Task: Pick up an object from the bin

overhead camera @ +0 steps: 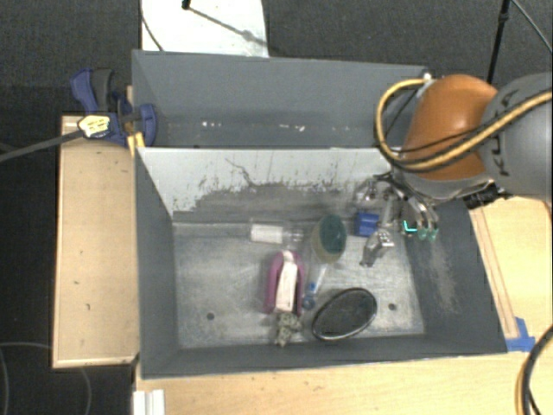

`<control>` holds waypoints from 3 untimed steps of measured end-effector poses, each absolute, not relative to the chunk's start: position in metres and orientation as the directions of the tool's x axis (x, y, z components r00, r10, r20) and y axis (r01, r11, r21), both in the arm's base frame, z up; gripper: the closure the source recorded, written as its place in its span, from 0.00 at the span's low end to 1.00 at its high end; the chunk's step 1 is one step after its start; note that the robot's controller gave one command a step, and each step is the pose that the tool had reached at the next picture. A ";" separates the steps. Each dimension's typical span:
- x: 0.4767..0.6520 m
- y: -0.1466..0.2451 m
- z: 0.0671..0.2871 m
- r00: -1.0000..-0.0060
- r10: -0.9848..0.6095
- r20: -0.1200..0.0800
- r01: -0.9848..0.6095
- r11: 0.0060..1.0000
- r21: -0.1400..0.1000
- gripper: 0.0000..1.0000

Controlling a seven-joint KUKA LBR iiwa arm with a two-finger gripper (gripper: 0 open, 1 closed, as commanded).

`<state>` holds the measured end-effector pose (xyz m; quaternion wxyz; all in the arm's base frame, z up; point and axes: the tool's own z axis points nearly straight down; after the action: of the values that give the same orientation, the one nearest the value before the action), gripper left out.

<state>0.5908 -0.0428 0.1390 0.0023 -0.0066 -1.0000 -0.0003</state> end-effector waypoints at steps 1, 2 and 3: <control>0.591 -0.094 0.093 -0.999 -0.025 -0.026 -0.025 1.000 -0.001 0.00; 0.592 -0.118 0.088 -0.991 -0.133 -0.034 -0.133 0.991 0.000 0.00; 0.594 -0.120 0.091 -0.990 -0.132 -0.042 -0.132 0.991 -0.006 1.00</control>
Offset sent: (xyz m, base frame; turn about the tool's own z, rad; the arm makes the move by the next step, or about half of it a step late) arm -0.0086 -0.0638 -0.0669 -0.0354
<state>0.5943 -0.1204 0.0906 -0.0209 0.0663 -0.9976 0.0016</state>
